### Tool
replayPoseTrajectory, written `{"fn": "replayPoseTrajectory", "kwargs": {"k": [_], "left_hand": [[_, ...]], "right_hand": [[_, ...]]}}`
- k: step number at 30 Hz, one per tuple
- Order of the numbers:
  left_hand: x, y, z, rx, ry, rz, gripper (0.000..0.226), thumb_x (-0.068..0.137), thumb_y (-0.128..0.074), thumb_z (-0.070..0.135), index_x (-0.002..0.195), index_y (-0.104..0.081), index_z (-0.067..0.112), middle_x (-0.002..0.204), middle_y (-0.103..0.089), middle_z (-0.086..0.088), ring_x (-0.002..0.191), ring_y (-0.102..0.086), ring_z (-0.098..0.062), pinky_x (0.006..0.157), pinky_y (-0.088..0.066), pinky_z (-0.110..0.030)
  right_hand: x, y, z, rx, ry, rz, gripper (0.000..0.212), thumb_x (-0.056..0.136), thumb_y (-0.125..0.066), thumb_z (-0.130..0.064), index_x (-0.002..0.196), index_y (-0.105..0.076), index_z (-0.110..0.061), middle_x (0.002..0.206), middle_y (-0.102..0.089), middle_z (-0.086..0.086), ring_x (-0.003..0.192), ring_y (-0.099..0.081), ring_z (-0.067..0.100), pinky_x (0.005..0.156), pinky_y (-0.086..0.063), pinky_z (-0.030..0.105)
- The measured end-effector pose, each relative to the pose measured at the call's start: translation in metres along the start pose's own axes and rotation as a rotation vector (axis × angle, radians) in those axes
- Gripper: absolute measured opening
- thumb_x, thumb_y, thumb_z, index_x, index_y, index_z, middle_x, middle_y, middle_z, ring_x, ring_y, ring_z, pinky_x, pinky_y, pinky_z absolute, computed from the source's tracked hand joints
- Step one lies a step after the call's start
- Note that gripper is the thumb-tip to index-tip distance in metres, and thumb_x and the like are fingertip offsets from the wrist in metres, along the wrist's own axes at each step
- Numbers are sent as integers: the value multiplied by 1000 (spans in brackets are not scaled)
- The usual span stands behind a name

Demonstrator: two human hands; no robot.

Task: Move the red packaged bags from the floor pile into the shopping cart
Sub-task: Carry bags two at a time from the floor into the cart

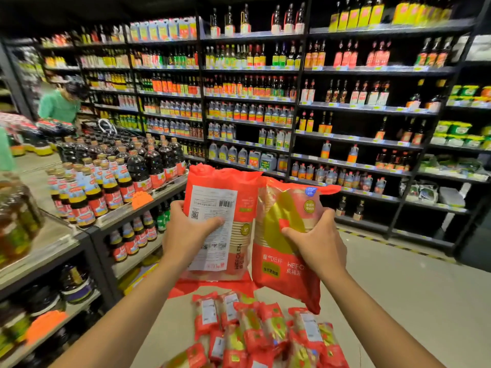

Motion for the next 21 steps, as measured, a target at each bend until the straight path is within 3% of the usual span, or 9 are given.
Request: {"fn": "replayPoseTrajectory", "kwargs": {"k": [6,10,16,21], "left_hand": [[-34,60,-7,84,69,241,70,65,-91,44,115,-45,29,99,-67,17,90,-66,-8,71,-49,-34],[-80,105,-29,150,173,391,73,60,-90,50,113,-45,30,101,-69,15,90,-68,-11,82,-56,-44],[-177,183,-56,252,334,623,70,58,-92,48,106,-45,28,99,-70,13,86,-69,-10,78,-60,-45],[-268,259,-63,320,424,825,73,63,-92,45,114,-44,25,101,-68,12,91,-67,-15,76,-53,-36]], "right_hand": [[-4,-42,-31,81,109,-191,70,66,-82,-61,107,-37,-26,107,-57,-6,104,-63,27,78,-50,40],[-30,-79,-47,139,191,-348,72,66,-83,-60,110,-36,-27,111,-59,-6,104,-64,28,75,-46,38],[-116,-131,-75,190,271,-623,75,65,-83,-61,111,-35,-27,119,-63,1,106,-64,33,84,-53,47],[-205,-147,-123,237,388,-802,78,62,-82,-63,110,-35,-24,118,-62,4,107,-63,34,85,-53,49]]}}
Point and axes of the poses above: each hand's wrist, its own x-axis towards the middle knuckle, its own y-axis out of the back of the hand, z = x × y, the point moved 7 cm from there along x, towards the middle knuckle
